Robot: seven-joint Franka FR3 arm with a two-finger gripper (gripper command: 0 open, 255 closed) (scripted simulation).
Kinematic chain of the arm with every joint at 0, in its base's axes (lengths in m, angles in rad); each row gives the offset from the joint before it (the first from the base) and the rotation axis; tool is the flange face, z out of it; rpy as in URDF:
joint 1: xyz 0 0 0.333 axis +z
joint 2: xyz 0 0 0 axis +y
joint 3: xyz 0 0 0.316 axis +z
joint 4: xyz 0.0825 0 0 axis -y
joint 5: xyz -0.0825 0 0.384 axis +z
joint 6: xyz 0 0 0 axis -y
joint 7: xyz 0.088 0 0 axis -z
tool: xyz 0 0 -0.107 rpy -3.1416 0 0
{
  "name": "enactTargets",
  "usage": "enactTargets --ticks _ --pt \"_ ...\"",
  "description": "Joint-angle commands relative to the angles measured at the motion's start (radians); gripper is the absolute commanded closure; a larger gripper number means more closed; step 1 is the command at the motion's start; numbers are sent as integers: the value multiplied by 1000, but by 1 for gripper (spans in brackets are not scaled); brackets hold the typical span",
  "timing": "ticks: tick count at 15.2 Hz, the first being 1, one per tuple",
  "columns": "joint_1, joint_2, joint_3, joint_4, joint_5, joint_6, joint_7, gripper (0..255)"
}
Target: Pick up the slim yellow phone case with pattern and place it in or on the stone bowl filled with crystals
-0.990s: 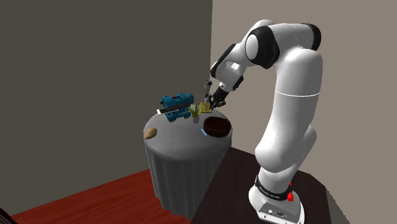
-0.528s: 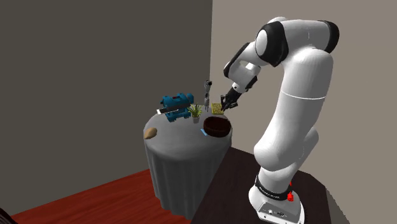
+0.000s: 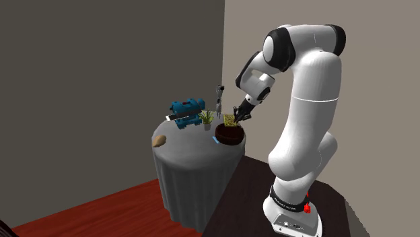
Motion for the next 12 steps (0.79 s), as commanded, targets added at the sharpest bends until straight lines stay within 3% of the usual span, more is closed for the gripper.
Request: enactTargets --ticks 1,8,12 --pt "-4 27 6 4 32 9 -30 255" --pt "-22 118 36 20 139 39 -130 255" --pt "-23 118 36 20 139 39 -130 255"
